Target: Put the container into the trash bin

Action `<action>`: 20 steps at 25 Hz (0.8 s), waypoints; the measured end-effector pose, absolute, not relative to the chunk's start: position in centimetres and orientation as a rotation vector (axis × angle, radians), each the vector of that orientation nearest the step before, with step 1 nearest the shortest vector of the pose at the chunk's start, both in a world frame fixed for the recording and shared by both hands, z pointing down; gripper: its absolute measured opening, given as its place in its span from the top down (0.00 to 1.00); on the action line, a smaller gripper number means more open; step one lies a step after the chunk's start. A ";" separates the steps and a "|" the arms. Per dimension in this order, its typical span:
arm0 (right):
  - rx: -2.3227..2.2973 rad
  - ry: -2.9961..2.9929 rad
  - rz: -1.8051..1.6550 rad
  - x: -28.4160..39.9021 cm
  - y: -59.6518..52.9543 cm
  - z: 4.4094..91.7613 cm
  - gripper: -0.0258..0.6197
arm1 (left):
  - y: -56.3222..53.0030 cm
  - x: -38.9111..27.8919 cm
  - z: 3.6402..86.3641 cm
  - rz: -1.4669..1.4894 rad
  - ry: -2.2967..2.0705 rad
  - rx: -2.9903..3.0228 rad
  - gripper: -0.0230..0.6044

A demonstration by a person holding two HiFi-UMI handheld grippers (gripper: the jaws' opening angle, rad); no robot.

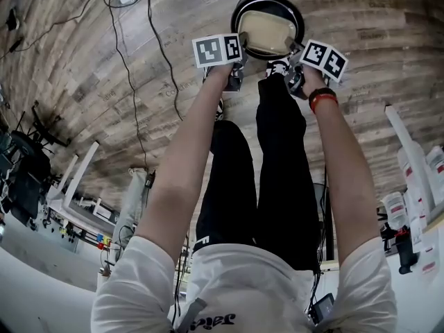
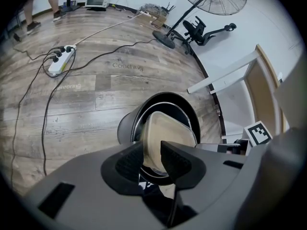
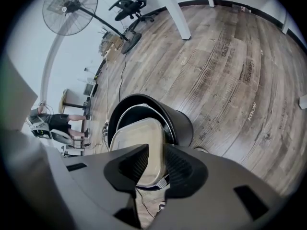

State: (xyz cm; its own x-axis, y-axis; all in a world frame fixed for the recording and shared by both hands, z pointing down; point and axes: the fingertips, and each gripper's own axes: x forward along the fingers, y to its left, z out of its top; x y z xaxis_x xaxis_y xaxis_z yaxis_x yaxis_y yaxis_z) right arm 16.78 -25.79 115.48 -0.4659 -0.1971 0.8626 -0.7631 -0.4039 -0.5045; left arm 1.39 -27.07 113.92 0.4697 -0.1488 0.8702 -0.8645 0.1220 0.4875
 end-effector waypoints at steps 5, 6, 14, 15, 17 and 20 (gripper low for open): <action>1.309 -1.440 1.889 16.8 -25.9 115.0 0.72 | -26.5 2.3 113.6 0.688 -0.948 1.381 0.69; 1.309 -1.446 1.886 16.7 -26.1 114.8 0.70 | -26.5 2.4 113.4 0.689 -0.942 1.383 0.67; 1.284 -1.492 1.844 16.0 -26.2 110.8 0.67 | -26.0 3.0 109.9 0.681 -0.924 1.398 0.63; 1.282 -1.498 1.843 15.9 -26.1 110.1 0.67 | -25.9 2.9 109.2 0.682 -0.923 1.399 0.63; 1.274 -1.510 1.835 15.6 -25.9 108.6 0.67 | -25.8 2.8 107.7 0.681 -0.924 1.405 0.63; 1.259 -1.514 1.809 15.3 -25.3 106.3 0.67 | -25.7 2.7 105.0 0.673 -0.922 1.421 0.63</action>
